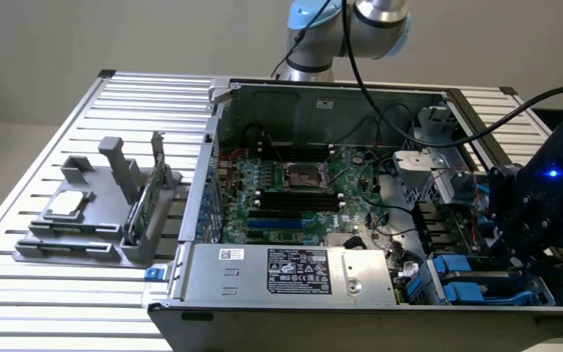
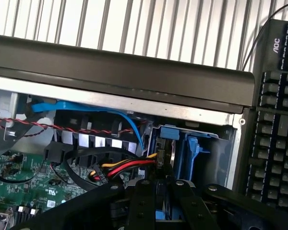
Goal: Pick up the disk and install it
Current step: 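Insert the first disk wire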
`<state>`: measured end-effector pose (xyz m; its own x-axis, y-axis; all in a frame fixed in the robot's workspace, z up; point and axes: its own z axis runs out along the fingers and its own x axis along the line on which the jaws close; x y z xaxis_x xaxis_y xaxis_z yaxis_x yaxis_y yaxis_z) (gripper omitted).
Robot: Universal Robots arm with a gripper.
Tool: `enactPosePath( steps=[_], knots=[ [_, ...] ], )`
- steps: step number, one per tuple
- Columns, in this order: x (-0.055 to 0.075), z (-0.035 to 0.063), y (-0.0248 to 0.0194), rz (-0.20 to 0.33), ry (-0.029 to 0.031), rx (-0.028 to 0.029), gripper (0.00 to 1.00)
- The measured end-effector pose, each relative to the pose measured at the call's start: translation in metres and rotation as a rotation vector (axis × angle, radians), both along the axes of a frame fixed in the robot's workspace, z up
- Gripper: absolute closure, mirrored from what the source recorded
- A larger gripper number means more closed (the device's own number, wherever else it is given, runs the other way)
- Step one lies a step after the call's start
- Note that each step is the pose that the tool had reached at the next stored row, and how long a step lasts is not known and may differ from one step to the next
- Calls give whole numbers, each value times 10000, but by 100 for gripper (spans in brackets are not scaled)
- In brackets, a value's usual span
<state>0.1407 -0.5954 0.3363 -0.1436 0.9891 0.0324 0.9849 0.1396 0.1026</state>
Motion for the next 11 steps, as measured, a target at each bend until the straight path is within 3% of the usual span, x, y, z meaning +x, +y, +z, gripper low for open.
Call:
enactPosePath(
  steps=[11],
  knots=[
    [-6,-18,12,-162,-6,-47,82]
  ],
)
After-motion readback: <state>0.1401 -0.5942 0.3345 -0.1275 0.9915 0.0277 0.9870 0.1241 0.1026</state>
